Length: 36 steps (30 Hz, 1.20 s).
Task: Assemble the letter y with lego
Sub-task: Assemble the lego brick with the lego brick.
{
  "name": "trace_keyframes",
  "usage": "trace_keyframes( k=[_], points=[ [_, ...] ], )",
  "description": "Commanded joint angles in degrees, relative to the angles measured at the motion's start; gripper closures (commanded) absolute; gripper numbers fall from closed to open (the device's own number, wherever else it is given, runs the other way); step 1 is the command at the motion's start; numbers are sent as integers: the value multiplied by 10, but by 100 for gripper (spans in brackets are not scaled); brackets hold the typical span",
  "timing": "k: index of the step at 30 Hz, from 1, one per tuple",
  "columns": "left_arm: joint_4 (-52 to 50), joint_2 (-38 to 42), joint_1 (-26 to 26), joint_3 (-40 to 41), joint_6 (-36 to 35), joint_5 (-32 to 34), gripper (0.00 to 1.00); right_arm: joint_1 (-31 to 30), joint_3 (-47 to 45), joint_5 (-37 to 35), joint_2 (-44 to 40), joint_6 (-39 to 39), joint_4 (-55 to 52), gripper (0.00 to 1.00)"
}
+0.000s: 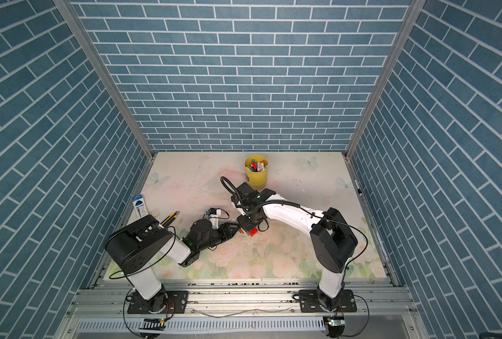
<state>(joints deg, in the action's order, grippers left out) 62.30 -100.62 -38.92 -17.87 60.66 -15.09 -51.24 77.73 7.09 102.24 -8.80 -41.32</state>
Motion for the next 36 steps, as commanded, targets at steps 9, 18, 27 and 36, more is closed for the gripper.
trace_keyframes(
  k=[9,18,27,36],
  points=[
    [-150,-32,2,23,-16,25,54,-15,11,-45,36,-6,-37,80],
    [-150,-31,2,24,-16,26,54,-19,26,-69,38,-3,-71,80],
    [-147,-34,1,24,-16,26,54,-19,43,-58,63,0,-80,80],
    [-146,-34,1,24,-16,26,54,-19,62,-37,85,10,-94,80]
  ],
)
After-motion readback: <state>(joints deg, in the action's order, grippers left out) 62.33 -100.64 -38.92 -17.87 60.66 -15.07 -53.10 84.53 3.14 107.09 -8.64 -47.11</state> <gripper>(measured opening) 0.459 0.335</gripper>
